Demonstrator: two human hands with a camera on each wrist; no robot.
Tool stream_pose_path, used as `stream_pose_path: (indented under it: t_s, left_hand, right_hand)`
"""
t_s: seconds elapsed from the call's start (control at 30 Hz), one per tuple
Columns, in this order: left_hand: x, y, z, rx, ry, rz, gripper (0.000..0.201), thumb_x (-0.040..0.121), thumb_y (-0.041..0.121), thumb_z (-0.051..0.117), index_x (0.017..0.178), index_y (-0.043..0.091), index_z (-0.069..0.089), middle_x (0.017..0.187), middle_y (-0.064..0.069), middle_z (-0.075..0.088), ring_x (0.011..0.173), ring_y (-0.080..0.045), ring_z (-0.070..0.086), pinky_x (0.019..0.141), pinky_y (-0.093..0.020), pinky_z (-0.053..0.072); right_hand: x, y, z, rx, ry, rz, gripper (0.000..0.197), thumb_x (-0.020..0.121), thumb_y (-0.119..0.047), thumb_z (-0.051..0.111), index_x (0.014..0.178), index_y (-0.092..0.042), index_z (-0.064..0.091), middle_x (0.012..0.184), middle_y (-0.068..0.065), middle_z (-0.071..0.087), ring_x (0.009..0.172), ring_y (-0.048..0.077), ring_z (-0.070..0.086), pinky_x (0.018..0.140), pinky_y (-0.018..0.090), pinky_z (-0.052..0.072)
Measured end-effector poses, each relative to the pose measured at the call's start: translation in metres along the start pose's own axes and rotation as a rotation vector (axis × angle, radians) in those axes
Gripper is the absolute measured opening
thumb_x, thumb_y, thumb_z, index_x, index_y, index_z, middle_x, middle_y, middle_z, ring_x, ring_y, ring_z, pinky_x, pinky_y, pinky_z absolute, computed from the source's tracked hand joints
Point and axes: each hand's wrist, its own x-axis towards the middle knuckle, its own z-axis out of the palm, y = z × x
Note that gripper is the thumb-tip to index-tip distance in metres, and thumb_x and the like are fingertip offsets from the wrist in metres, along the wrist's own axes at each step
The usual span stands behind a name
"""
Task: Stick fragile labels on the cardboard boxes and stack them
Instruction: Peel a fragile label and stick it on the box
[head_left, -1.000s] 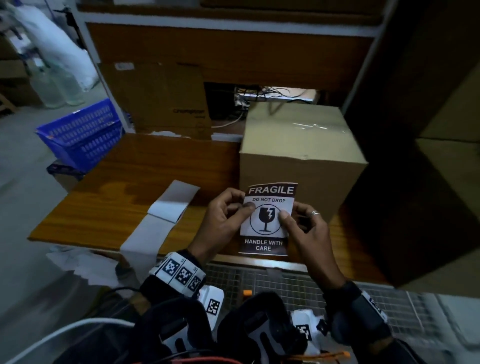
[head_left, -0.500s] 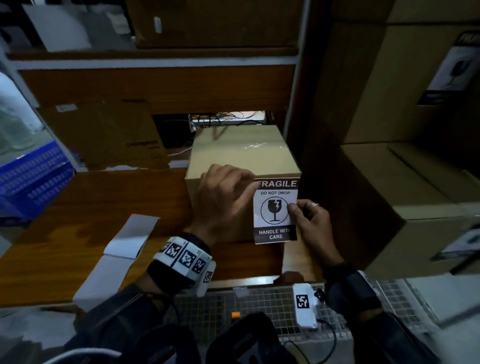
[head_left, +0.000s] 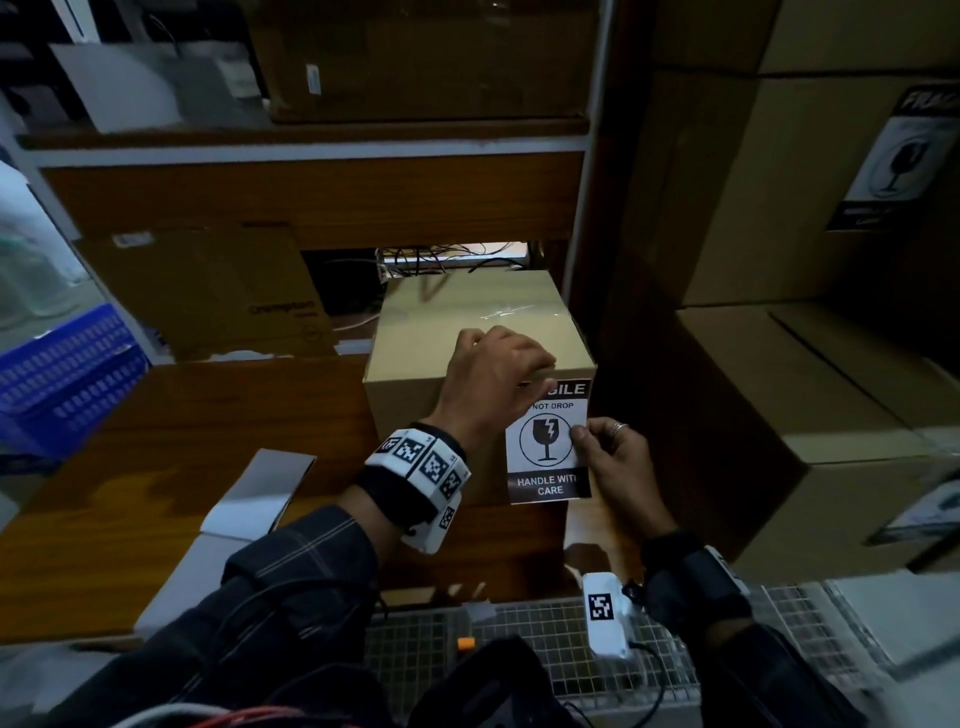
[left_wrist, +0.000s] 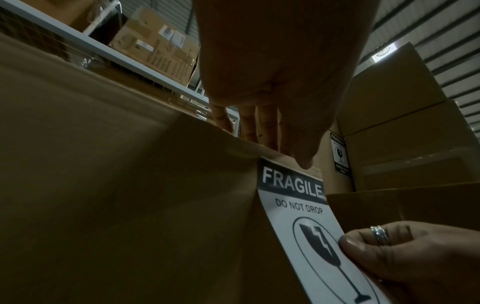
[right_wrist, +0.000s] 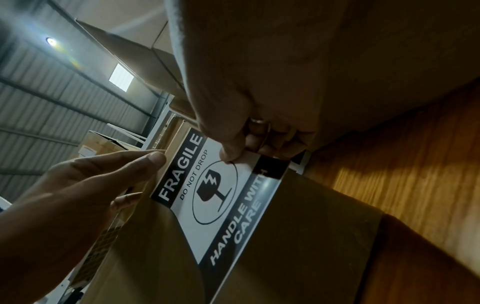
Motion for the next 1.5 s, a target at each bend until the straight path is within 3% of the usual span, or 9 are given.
stream_pose_path:
  t_s: [0.2,0.43,0.9,1.1,1.23,1.3,1.5]
  left_hand:
    - [0.001,-0.001,0.005,0.010,0.041,-0.018,0.023,0.092,0.040,0.070,0.112,0.028,0.073,0.113,0.010,0.072,0.107,-0.015,0.060,0.093,-0.040,0.034]
    - [0.001,0.000,0.006,-0.010,0.059,-0.028,0.019,0.091,0.037,0.073,0.106,0.026,0.073,0.108,0.009,0.073,0.103,-0.016,0.062,0.094,-0.042,0.037]
    - [0.003,0.000,0.008,0.004,0.028,0.002,0.017,0.092,0.037,0.070,0.106,0.027,0.074,0.108,0.011,0.073,0.103,-0.015,0.062,0.095,-0.042,0.034]
    - [0.003,-0.006,0.004,-0.029,0.037,-0.026,0.017,0.091,0.037,0.072,0.105,0.027,0.074,0.105,0.011,0.074,0.100,-0.015,0.062,0.094,-0.045,0.037]
    - [0.003,-0.005,0.005,-0.045,0.045,-0.033,0.016,0.091,0.037,0.072,0.104,0.028,0.075,0.105,0.011,0.074,0.100,-0.014,0.062,0.093,-0.042,0.035]
    - [0.002,-0.005,0.006,-0.052,0.044,-0.033,0.016,0.091,0.037,0.072,0.104,0.028,0.075,0.105,0.012,0.074,0.101,-0.013,0.062,0.094,-0.042,0.035]
    - [0.002,-0.005,0.006,-0.057,0.048,-0.028,0.016,0.092,0.035,0.072,0.105,0.027,0.075,0.105,0.010,0.074,0.100,-0.014,0.063,0.094,-0.042,0.035]
  right_hand:
    - [0.000,-0.005,0.002,0.010,-0.008,0.006,0.009,0.103,-0.011,0.057,0.104,-0.009,0.066,0.097,0.005,0.076,0.088,0.016,0.076,0.068,0.024,0.061]
    - [0.002,-0.003,0.002,0.007,0.003,0.023,0.012,0.103,-0.012,0.058,0.109,-0.007,0.066,0.102,0.007,0.075,0.089,0.012,0.076,0.069,0.022,0.060]
    - [-0.002,0.012,0.011,0.203,0.153,0.143,0.025,0.090,-0.008,0.075,0.114,-0.003,0.068,0.105,0.013,0.077,0.093,0.025,0.077,0.076,0.034,0.063]
    - [-0.010,0.019,0.014,0.144,0.235,0.192,0.046,0.085,-0.009,0.080,0.123,-0.010,0.055,0.103,0.008,0.071,0.089,0.014,0.069,0.062,0.017,0.049]
    - [-0.016,0.035,0.010,0.128,0.233,0.265,0.038,0.088,-0.006,0.077,0.120,-0.010,0.057,0.096,0.004,0.069,0.104,0.026,0.067,0.067,0.027,0.046]
    - [-0.016,0.039,0.009,0.122,0.240,0.301,0.038,0.089,-0.005,0.075,0.121,-0.011,0.057,0.097,0.004,0.068,0.109,0.031,0.064,0.063,0.032,0.046]
    - [-0.012,0.042,0.010,0.124,0.270,0.299,0.040,0.091,-0.004,0.072,0.127,-0.010,0.055,0.111,0.010,0.069,0.108,0.022,0.063,0.053,0.028,0.045]
